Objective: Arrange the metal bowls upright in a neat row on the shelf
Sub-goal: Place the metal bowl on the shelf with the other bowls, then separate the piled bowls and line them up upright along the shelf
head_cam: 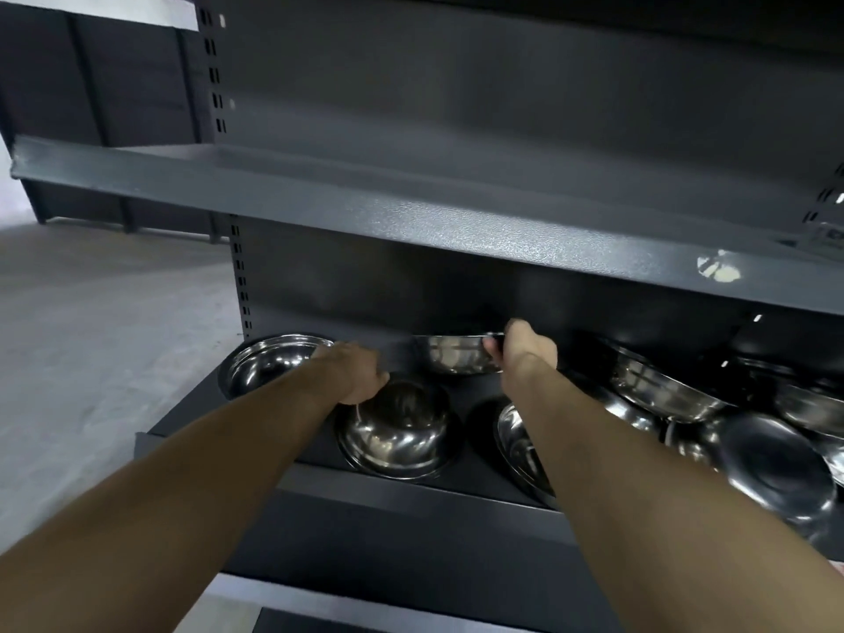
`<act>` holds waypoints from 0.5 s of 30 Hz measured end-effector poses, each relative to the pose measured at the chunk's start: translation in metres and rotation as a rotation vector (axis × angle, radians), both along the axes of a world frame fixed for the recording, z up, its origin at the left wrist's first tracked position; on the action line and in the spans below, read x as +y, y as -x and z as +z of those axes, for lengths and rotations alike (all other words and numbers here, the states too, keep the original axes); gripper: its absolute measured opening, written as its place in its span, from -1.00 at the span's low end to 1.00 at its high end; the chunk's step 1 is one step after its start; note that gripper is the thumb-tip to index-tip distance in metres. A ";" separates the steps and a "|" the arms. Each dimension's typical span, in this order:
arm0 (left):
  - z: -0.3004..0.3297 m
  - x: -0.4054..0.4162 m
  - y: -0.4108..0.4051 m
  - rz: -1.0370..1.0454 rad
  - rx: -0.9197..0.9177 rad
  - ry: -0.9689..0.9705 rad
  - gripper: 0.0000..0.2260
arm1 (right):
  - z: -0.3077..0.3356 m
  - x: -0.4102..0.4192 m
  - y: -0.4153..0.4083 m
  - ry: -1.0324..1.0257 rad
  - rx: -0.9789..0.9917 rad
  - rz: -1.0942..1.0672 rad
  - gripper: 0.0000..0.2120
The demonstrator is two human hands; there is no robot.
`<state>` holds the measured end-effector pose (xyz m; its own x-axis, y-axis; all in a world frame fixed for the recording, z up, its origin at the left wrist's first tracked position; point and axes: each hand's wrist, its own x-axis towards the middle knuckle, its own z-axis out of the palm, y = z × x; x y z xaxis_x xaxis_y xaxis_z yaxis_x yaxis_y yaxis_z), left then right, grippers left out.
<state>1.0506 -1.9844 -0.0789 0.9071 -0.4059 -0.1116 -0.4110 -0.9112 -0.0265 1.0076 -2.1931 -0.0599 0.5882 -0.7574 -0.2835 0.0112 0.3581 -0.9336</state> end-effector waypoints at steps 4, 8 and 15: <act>0.011 0.035 -0.005 0.057 -0.066 -0.002 -0.49 | -0.005 0.037 -0.005 -0.009 -0.038 0.061 -0.85; 0.016 0.081 -0.008 0.142 -0.076 -0.041 -0.47 | -0.019 0.082 -0.017 -0.094 -0.121 0.161 -0.91; 0.012 0.155 -0.009 0.262 -0.074 0.010 -0.54 | -0.038 0.158 -0.031 -0.183 -0.132 0.390 -0.85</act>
